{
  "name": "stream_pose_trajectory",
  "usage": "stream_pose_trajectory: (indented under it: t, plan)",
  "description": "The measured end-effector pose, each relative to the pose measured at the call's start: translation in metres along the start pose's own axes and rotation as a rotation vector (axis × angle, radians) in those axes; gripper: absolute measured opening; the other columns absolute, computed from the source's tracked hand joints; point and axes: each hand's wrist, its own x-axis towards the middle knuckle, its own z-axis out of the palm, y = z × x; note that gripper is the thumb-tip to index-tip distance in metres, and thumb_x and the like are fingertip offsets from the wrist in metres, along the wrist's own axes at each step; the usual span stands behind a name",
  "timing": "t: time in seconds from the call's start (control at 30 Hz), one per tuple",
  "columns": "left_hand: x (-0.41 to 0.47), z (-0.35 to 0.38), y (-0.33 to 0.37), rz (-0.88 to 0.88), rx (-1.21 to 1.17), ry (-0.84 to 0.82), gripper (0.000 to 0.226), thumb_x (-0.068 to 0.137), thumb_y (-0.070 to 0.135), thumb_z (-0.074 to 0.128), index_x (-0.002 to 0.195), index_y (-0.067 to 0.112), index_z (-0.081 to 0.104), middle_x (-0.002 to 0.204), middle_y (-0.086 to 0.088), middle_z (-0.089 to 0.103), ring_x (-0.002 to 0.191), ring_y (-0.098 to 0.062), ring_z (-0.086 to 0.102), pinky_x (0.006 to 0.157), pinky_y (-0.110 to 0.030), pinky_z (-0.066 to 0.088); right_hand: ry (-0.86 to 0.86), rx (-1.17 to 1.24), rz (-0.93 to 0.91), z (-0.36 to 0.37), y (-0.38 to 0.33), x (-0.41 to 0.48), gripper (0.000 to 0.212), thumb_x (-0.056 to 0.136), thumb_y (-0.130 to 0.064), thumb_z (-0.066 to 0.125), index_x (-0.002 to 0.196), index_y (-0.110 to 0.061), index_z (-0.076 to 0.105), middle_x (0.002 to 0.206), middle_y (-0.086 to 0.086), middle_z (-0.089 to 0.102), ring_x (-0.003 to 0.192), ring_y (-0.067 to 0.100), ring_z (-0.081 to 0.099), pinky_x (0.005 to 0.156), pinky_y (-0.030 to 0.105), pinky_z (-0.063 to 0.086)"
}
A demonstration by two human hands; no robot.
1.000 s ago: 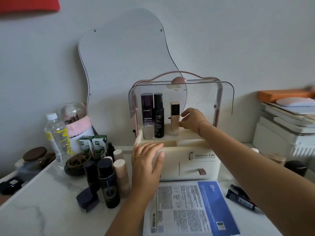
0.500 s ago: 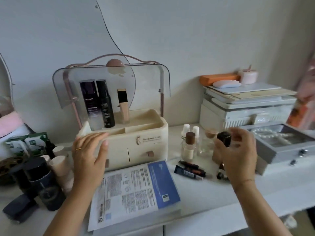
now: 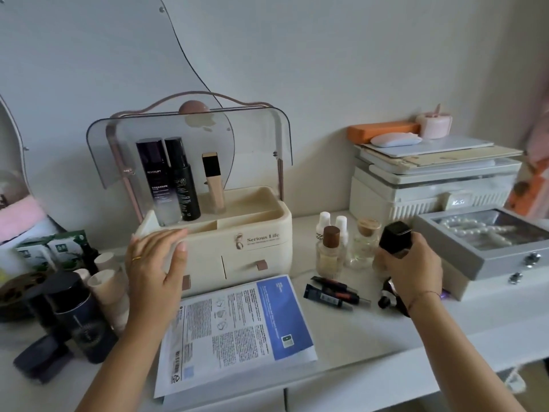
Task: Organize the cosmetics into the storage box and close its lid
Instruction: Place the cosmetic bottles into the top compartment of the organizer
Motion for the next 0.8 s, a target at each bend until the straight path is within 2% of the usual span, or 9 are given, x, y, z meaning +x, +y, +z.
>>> stream_pose_trajectory:
  t: [0.07, 0.13, 0.2, 0.3, 0.37, 0.47, 0.57, 0.7, 0.8]
  plan:
    - [0.0, 0.001, -0.001, 0.003, 0.001, 0.001, 0.039, 0.096, 0.034, 0.038, 0.11, 0.011, 0.066, 0.112, -0.004, 0.066, 0.11, -0.028, 0.056, 0.113, -0.037, 0.019, 0.078, 0.089, -0.077, -0.012, -0.018, -0.013, 0.035, 0.071, -0.032, 0.077, 0.095, -0.017, 0.057, 0.08, -0.003, 0.065, 0.079, 0.021, 0.062, 0.063, 0.026, 0.042]
    - [-0.001, 0.002, -0.002, 0.002, -0.001, 0.006, 0.039, 0.096, 0.034, 0.038, 0.111, 0.012, 0.066, 0.111, -0.003, 0.066, 0.109, -0.027, 0.056, 0.112, -0.03, 0.018, 0.102, 0.253, -0.181, -0.024, -0.049, -0.029, 0.034, 0.067, -0.035, 0.079, 0.092, -0.022, 0.059, 0.08, -0.012, 0.067, 0.08, 0.01, 0.065, 0.068, 0.02, 0.046]
    - [-0.001, 0.004, -0.002, 0.001, -0.025, 0.014, 0.037, 0.096, 0.034, 0.039, 0.111, 0.013, 0.065, 0.111, -0.001, 0.066, 0.11, -0.024, 0.056, 0.112, -0.028, 0.019, -0.009, 0.443, -0.319, -0.029, -0.088, -0.046, 0.035, 0.065, -0.033, 0.081, 0.093, -0.025, 0.06, 0.085, -0.01, 0.071, 0.084, 0.003, 0.068, 0.072, 0.019, 0.053]
    - [-0.002, 0.005, -0.001, -0.003, -0.084, 0.031, 0.032, 0.094, 0.031, 0.044, 0.11, 0.014, 0.066, 0.11, 0.005, 0.062, 0.109, -0.014, 0.053, 0.106, -0.051, 0.032, -0.291, 0.585, -0.503, -0.01, -0.148, -0.063, 0.042, 0.063, -0.035, 0.079, 0.099, -0.024, 0.061, 0.093, -0.009, 0.072, 0.087, 0.002, 0.068, 0.076, 0.016, 0.054]
    - [-0.002, 0.004, 0.0, -0.01, -0.095, 0.037, 0.032, 0.093, 0.031, 0.044, 0.111, 0.015, 0.066, 0.11, 0.009, 0.061, 0.109, -0.004, 0.048, 0.1, -0.058, 0.037, -0.369, 0.517, -0.541, 0.019, -0.182, -0.061, 0.044, 0.063, -0.038, 0.077, 0.1, -0.024, 0.059, 0.092, -0.011, 0.07, 0.087, 0.001, 0.067, 0.076, 0.016, 0.054]
    - [-0.002, 0.003, -0.001, -0.01, -0.056, 0.019, 0.035, 0.094, 0.034, 0.041, 0.114, 0.017, 0.065, 0.113, 0.014, 0.058, 0.11, 0.003, 0.043, 0.099, -0.055, 0.039, -0.351, 0.352, -0.514, 0.073, -0.214, -0.037, 0.038, 0.071, -0.034, 0.076, 0.1, -0.022, 0.054, 0.091, -0.009, 0.065, 0.086, 0.008, 0.063, 0.074, 0.021, 0.052]
    - [-0.002, 0.003, -0.002, -0.041, -0.029, -0.006, 0.036, 0.095, 0.037, 0.037, 0.117, 0.023, 0.062, 0.116, 0.018, 0.055, 0.112, 0.006, 0.041, 0.102, -0.053, 0.037, -0.294, 0.147, -0.438, 0.121, -0.225, -0.008, 0.042, 0.075, -0.027, 0.07, 0.107, -0.014, 0.045, 0.097, 0.006, 0.064, 0.089, 0.024, 0.057, 0.072, 0.035, 0.05]
    - [-0.003, 0.004, -0.005, -0.055, -0.044, -0.003, 0.037, 0.096, 0.04, 0.035, 0.12, 0.028, 0.06, 0.118, 0.021, 0.055, 0.115, 0.008, 0.041, 0.107, -0.051, 0.033, -0.31, -0.034, -0.364, 0.155, -0.223, 0.016, 0.047, 0.077, -0.019, 0.066, 0.113, -0.015, 0.036, 0.098, 0.012, 0.064, 0.073, 0.025, 0.051, 0.056, 0.03, 0.042]
    - [-0.002, 0.003, -0.007, -0.032, -0.056, 0.014, 0.038, 0.096, 0.041, 0.034, 0.119, 0.027, 0.061, 0.118, 0.019, 0.057, 0.116, 0.005, 0.043, 0.113, -0.043, 0.023, -0.365, -0.086, -0.357, 0.167, -0.22, 0.021, 0.052, 0.077, -0.02, 0.069, 0.114, -0.016, 0.033, 0.1, 0.013, 0.062, 0.076, 0.027, 0.052, 0.062, 0.035, 0.047]
